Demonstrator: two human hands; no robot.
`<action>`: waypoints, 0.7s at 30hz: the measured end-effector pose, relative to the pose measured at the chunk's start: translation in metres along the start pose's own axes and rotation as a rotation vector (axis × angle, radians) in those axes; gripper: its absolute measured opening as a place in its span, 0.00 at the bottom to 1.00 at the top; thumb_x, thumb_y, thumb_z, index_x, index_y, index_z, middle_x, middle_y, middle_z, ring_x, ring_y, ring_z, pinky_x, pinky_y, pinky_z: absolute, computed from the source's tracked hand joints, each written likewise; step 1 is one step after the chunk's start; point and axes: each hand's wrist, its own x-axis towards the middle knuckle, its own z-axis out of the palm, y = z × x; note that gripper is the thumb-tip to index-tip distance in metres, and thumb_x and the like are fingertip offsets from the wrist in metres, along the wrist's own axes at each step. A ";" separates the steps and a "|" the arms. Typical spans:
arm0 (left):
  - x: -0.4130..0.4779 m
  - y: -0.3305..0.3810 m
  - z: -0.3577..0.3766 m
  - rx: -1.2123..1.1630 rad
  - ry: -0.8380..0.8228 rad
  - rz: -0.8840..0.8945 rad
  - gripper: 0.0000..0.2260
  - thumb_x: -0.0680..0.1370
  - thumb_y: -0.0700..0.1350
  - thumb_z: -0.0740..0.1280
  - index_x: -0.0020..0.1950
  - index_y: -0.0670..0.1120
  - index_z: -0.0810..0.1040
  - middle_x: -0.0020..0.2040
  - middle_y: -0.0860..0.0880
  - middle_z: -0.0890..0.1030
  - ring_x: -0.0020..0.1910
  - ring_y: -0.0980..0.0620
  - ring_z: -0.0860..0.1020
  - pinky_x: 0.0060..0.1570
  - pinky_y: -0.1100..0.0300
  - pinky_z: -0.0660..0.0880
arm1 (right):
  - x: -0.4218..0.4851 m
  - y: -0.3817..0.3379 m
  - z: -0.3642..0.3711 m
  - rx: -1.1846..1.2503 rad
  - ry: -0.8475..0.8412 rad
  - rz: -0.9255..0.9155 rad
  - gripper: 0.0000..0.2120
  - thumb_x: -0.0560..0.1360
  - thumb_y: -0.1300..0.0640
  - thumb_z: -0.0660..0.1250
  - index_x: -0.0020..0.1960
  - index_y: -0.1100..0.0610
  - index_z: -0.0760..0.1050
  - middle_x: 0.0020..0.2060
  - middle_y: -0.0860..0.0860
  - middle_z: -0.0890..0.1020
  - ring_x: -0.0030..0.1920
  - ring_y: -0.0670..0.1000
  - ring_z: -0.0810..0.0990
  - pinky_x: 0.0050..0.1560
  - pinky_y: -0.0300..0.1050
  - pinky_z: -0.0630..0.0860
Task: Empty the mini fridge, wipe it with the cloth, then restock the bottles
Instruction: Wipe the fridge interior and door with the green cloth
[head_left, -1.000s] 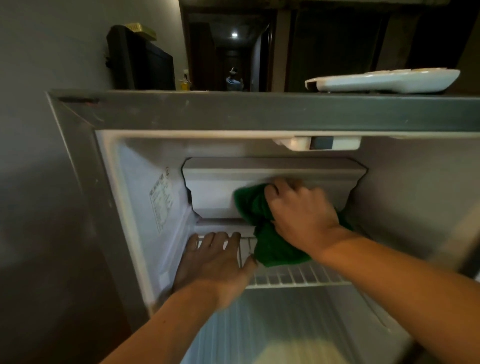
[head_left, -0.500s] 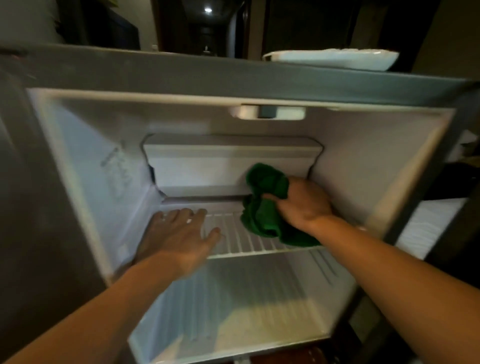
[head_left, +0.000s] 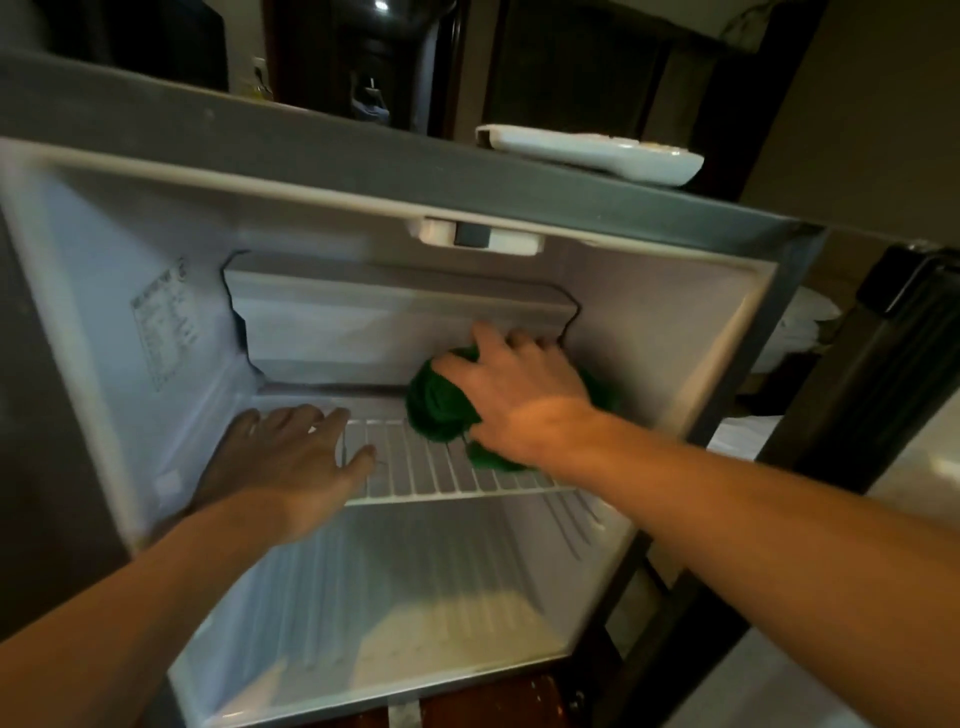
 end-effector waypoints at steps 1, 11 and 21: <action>0.000 0.000 -0.001 -0.001 -0.005 -0.003 0.31 0.80 0.65 0.43 0.80 0.54 0.48 0.80 0.51 0.54 0.78 0.49 0.55 0.75 0.50 0.52 | 0.002 0.009 -0.012 -0.186 0.019 -0.044 0.28 0.75 0.51 0.67 0.73 0.47 0.62 0.70 0.59 0.62 0.65 0.65 0.68 0.62 0.59 0.66; 0.000 0.002 -0.001 -0.003 0.000 -0.021 0.31 0.80 0.65 0.42 0.80 0.54 0.49 0.80 0.51 0.55 0.78 0.50 0.55 0.75 0.50 0.52 | -0.024 0.032 0.007 -0.348 0.020 0.197 0.25 0.76 0.57 0.62 0.72 0.54 0.63 0.66 0.64 0.67 0.59 0.66 0.72 0.58 0.58 0.69; 0.003 0.004 0.000 0.013 -0.001 -0.012 0.31 0.79 0.66 0.43 0.80 0.53 0.51 0.80 0.50 0.56 0.78 0.49 0.57 0.74 0.50 0.54 | -0.008 0.058 -0.033 -0.453 0.154 0.157 0.25 0.78 0.60 0.45 0.75 0.51 0.58 0.75 0.62 0.56 0.67 0.69 0.66 0.63 0.62 0.66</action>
